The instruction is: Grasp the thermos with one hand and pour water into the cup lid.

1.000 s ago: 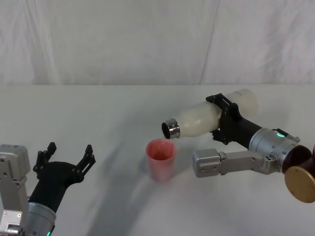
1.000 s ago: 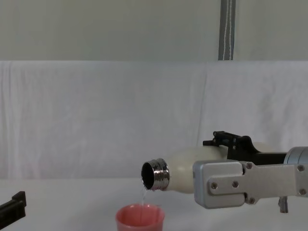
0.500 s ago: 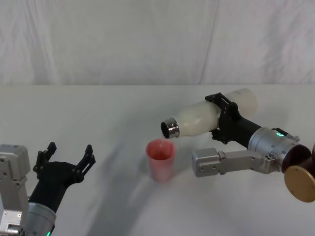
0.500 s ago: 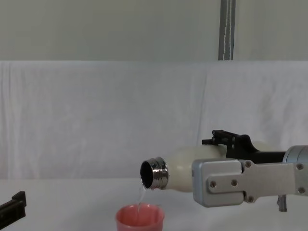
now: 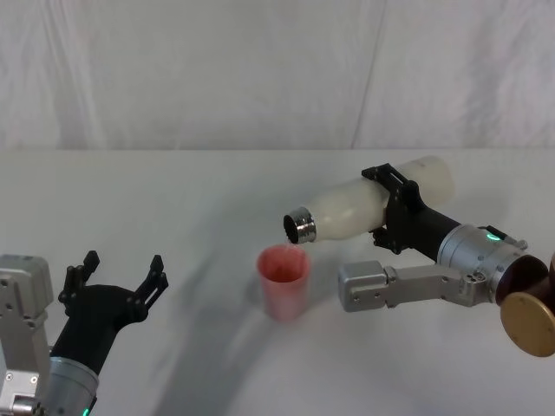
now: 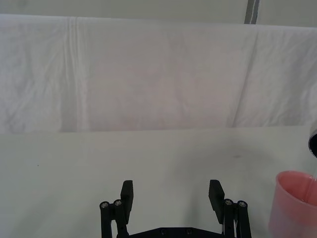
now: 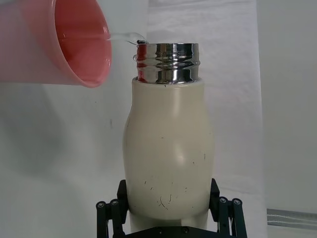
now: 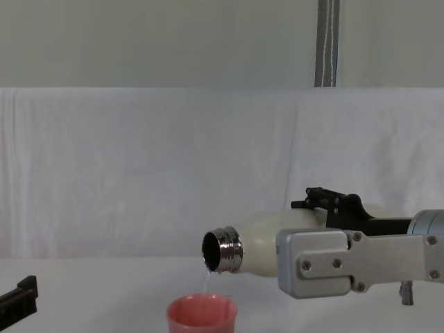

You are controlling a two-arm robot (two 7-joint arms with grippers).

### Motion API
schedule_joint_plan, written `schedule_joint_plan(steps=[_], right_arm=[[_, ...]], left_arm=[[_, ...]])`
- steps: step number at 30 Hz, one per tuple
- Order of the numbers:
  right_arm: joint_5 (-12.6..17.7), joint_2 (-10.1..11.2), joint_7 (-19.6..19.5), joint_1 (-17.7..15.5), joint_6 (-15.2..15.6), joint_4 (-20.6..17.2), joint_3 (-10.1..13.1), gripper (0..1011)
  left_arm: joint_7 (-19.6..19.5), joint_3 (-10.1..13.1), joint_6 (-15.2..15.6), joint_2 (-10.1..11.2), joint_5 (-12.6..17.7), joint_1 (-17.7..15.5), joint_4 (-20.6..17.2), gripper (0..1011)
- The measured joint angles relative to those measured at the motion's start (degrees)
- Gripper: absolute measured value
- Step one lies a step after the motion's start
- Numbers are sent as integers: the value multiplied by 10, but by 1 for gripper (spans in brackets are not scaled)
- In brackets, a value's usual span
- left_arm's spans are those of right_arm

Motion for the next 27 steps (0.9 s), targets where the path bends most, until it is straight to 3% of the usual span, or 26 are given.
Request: schedule_joint_plan(steps=[27], right_arm=[[-4,0,1,2,2,1,-2,951]], left_arm=[[0,0,0,0,0,0,0,1001]])
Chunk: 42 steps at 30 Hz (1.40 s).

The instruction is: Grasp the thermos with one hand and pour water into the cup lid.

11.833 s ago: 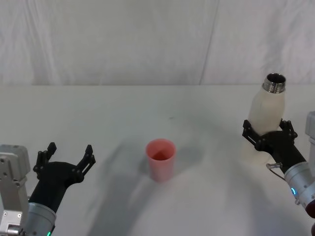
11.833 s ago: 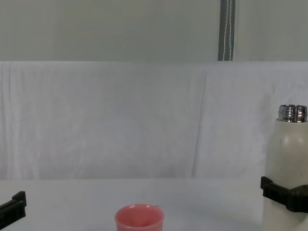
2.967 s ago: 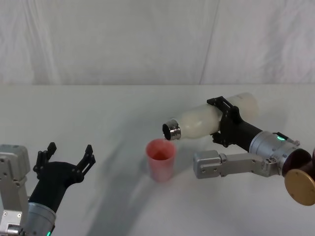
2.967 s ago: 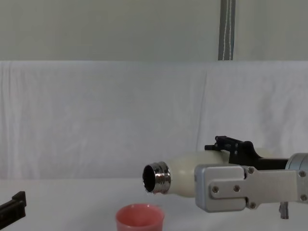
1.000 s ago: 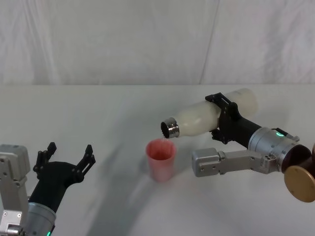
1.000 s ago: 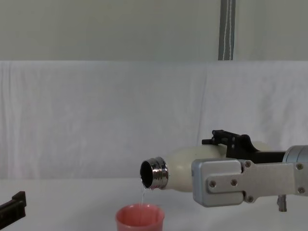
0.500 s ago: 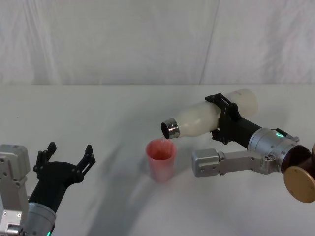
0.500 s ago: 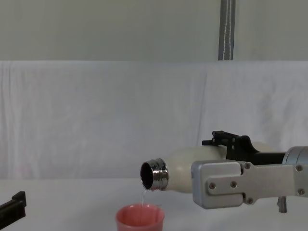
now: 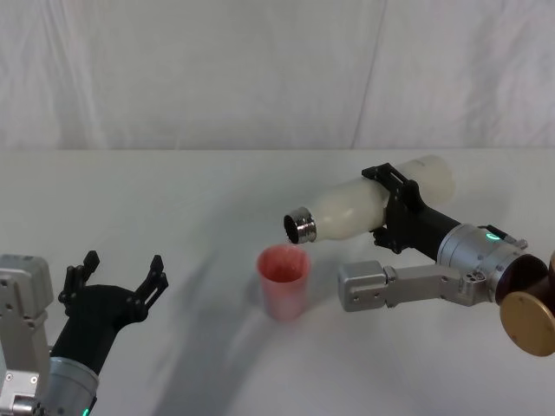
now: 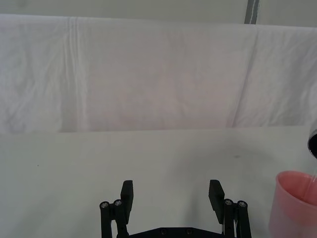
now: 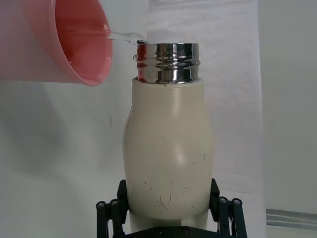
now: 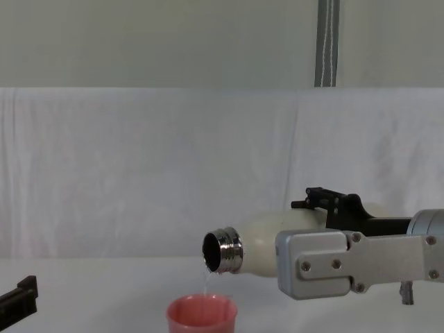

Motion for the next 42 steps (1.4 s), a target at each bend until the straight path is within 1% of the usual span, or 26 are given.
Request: schedule_joint_plan(steps=[42], right_arm=[[1,1,6,4,0,0,-4,951]], left_arm=[[0,0,0,0,0,0,0,1001]])
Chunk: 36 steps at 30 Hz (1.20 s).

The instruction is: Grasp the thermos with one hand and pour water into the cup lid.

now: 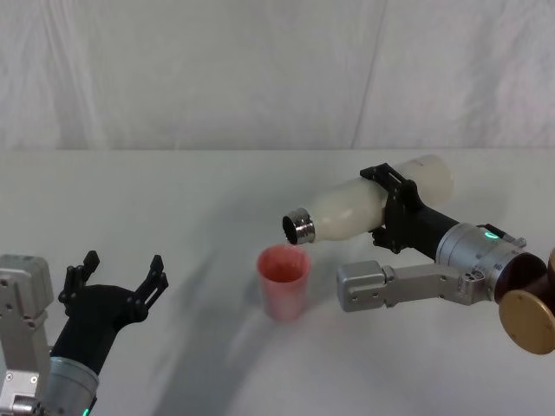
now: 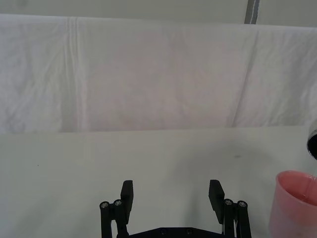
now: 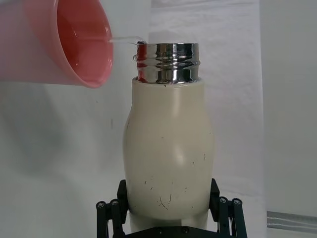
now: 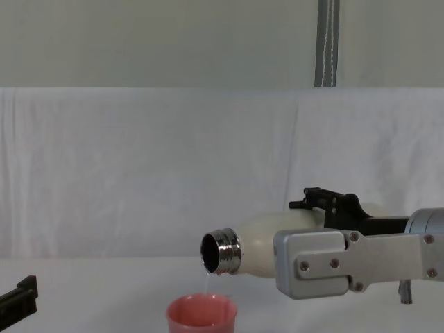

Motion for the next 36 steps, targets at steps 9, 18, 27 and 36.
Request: schedule_joint_plan(steps=[9,18,27,36], right_arm=[[11,-2,-1,-5,0,-3,6,951],[39,-9,-5,-15,-2,-7,21,950],[69,-16,-8,-24,-12,-13,37,950],[133,-28,-11,-39,-35,-16,65,951]], left_arm=[[0,0,0,0,0,0,0,1001],[0,0,0,0,0,0,0,1001],[0,0,0,0,0,0,0,1001],[0,0,0,0,0,0,0,1001]])
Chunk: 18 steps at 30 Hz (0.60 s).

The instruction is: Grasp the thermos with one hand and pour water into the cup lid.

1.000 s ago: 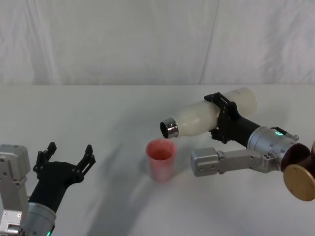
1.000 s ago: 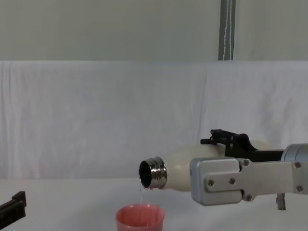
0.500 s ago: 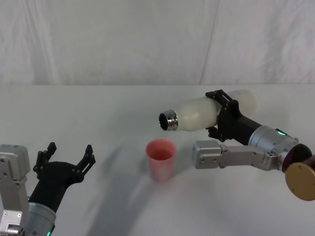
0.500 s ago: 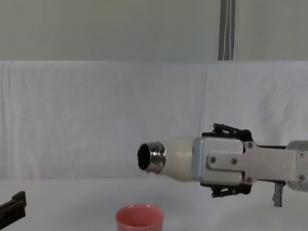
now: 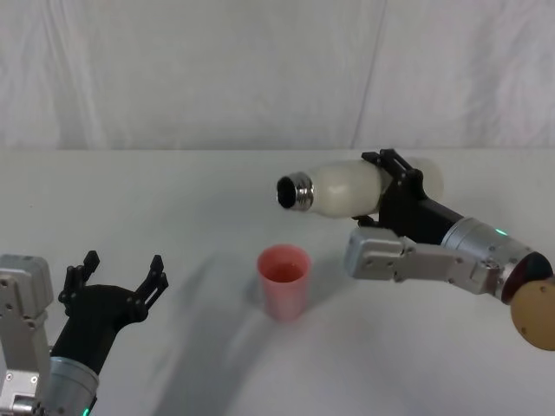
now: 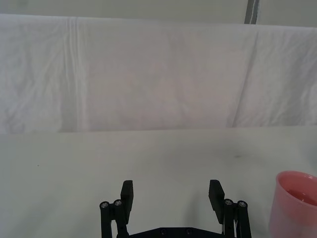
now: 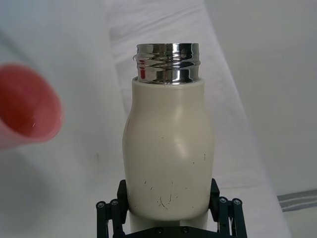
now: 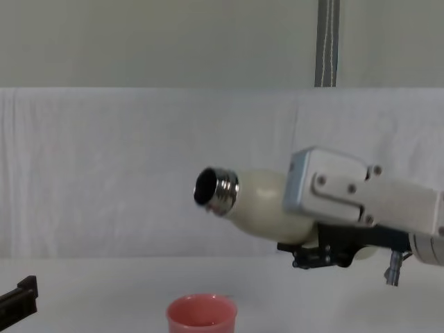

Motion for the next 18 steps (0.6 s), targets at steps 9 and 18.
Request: schedule_joint_plan(steps=[9,18], right_arm=[[88,-15,-2,-21,-20,-1,45,950],[171,-33,5,-39,-33,3,85,951]], left_arm=[[0,0,0,0,0,0,0,1001],[0,0,0,0,0,0,0,1001]])
